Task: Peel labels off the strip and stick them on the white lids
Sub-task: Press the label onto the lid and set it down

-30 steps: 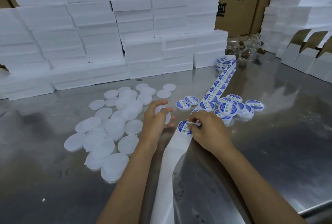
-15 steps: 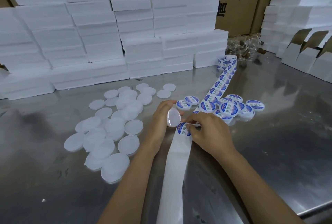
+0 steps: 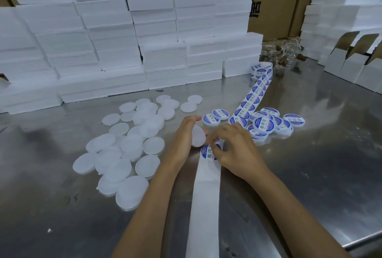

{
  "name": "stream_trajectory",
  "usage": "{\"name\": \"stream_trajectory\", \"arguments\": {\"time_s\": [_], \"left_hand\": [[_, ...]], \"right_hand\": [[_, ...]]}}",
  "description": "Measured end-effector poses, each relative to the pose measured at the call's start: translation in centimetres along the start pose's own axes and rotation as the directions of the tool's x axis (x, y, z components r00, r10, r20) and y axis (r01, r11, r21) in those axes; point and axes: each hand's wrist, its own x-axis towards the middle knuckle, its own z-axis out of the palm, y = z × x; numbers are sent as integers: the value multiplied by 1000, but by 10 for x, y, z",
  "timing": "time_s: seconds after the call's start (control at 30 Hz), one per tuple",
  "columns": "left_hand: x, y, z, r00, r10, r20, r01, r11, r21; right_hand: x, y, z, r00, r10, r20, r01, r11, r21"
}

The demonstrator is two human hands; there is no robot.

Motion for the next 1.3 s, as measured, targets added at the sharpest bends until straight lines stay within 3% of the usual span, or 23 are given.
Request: {"name": "stream_trajectory", "arguments": {"time_s": [0.1,0.23,0.37,0.47,0.6,1.0,1.3], "left_hand": [[-1,0,1,1000,-18,5,18,999,29],[-1,-1,0,999,-29,-26,29,1000,-3],[-3,8,-1,993,-83,-86,59,965,-257],[-6,17,-3,988,-103,-114,40,890,-454],[-10,25,0,991,-131,-40,81,795,-602],[-15,30,8,997,-73,-8,57,835,-547],[-18,32,16,998,-56,-17,41,875,-482]], "right_hand": [[0,-6,-3,999,44,-7,-41,974,221],[3,-16,-11,986,161,45,-155,779,607],[8,-17,-19,949,314,32,-185,470,863],[13,-20,-20,939,338,63,-196,375,906],[24,-33,-11,940,335,70,-237,490,839],[29,-36,-4,941,336,27,-227,570,790],[26,-31,2,951,281,-129,-164,811,562]]}}
